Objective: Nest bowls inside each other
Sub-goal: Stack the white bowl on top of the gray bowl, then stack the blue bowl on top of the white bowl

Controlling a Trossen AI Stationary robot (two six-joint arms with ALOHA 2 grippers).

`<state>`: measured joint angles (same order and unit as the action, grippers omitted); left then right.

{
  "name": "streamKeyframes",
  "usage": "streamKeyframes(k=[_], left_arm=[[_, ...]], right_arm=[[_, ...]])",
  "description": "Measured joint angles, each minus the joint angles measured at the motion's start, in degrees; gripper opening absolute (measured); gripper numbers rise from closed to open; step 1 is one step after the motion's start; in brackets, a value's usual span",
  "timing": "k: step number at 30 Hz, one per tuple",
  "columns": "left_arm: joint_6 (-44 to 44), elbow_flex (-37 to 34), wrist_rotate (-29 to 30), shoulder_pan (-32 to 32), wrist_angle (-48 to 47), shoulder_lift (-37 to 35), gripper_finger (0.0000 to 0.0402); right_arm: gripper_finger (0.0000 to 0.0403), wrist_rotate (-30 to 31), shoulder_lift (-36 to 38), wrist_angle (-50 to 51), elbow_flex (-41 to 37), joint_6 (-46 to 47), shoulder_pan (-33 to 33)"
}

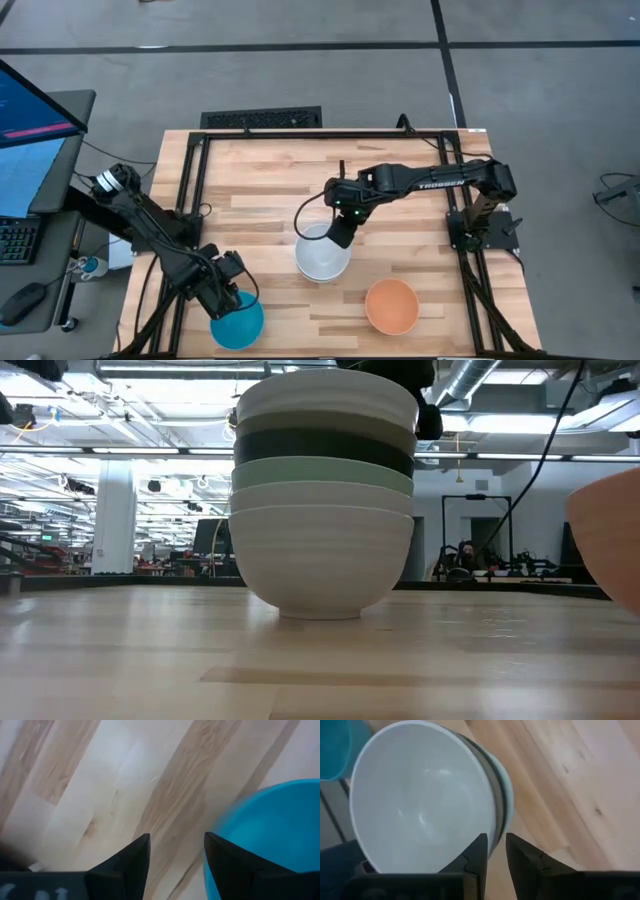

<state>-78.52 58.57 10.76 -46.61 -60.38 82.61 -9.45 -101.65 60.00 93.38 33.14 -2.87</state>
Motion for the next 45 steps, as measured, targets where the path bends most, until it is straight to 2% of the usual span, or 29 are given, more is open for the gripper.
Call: streamKeyframes(k=[7, 11, 16, 19, 31, 35, 40, 45], left_arm=[[-1.2, -2.9, -1.5, 0.0, 2.1, 0.0, 0.018], [-1.3, -3.4, -3.3, -0.3, 2.2, 0.0, 0.018], [1.6, -2.6, -6.3, -2.0, 9.3, -0.3, 0.018], [2.6, -0.8, -6.4, -3.2, 10.5, -0.6, 0.018], [1.9, 1.0, -7.1, -4.4, 11.0, -3.0, 0.018], [1.3, 1.4, -7.0, -5.0, 14.7, -3.9, 0.018], [0.9, 0.8, -7.4, -5.6, 16.1, -2.5, 0.0185], [1.3, 0.8, -7.4, -5.6, 15.7, -0.4, 0.0207]], right_arm=[[0.0093, 6.3, 1.5, 6.5, 0.0, -0.2, 0.3], [0.0093, 6.6, 3.5, 7.8, -0.1, -0.5, 1.5], [0.0093, 6.6, 6.9, 6.1, 0.0, -0.9, 3.9], [0.0093, 6.8, 8.1, 6.2, 0.0, -1.7, 5.5], [0.0093, 6.6, 6.9, 4.9, 0.0, -4.7, 9.2], [0.0093, 6.5, 6.9, 5.1, 0.0, -7.7, 9.4], [0.0093, 6.5, 6.7, 5.5, 0.0, -9.7, 9.4], [0.0093, 6.5, 6.7, 5.8, 0.0, -9.8, 10.0]])
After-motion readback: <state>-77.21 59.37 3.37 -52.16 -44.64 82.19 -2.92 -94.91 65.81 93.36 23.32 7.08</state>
